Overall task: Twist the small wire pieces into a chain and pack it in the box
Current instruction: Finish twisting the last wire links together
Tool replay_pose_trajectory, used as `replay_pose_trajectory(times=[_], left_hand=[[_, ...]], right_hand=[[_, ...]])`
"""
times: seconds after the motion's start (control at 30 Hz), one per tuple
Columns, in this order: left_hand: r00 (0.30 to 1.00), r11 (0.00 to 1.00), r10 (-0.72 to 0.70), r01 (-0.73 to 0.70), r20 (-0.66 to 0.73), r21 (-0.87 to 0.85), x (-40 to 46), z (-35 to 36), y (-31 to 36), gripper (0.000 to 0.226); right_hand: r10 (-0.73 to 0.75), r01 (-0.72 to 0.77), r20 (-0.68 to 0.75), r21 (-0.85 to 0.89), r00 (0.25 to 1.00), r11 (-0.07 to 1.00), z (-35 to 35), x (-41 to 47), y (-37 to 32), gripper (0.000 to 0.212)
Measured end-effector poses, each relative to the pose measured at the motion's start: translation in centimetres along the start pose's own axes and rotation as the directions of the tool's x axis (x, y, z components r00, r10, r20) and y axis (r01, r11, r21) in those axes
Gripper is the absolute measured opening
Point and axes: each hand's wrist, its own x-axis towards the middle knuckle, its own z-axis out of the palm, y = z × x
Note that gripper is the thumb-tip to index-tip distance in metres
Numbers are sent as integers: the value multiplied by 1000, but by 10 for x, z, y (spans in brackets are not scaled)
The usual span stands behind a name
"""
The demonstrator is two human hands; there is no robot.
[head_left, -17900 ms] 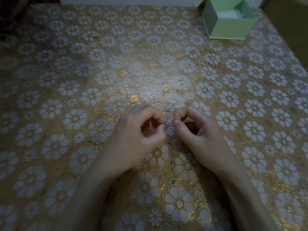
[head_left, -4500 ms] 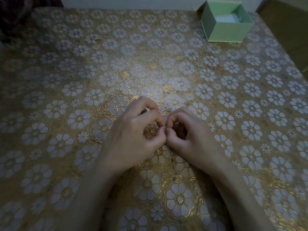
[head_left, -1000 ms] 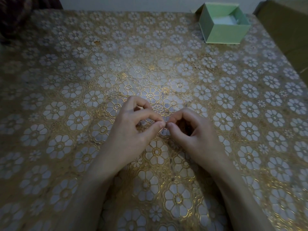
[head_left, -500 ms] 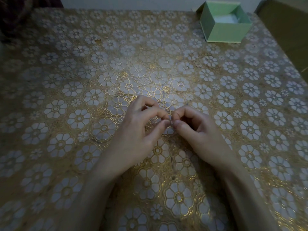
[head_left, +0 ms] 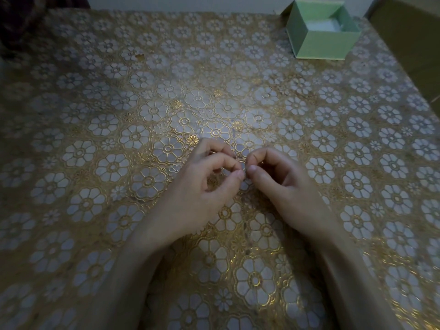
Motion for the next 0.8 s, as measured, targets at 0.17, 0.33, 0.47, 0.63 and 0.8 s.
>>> replay_pose_trajectory(times=[0.17,0.33,0.47,0.63,0.8], left_hand=[[1000,1000,20,-19,-20,21,1,-4,0,10],[1000,1000,-4,3,-24,-24,0,-4,3,9],[999,997,-27,25,-33,-73,1,-5,5,14],[997,990,-72,66,-40,-128,0,-5,7,16],[989,989,-101,88,-110,-117,2,-6,8,22]], right_hand=[[-18,17,15,79,1000,997,-1,0,1,11],[-8,2,36,155,999,988,0,-1,1,8],[28,-32,28,161,999,986,2,-1,-1,7],[23,-23,3,155,1000,988,3,-1,-2,7],[1,3,-40,111,999,994,2,-1,-2,10]])
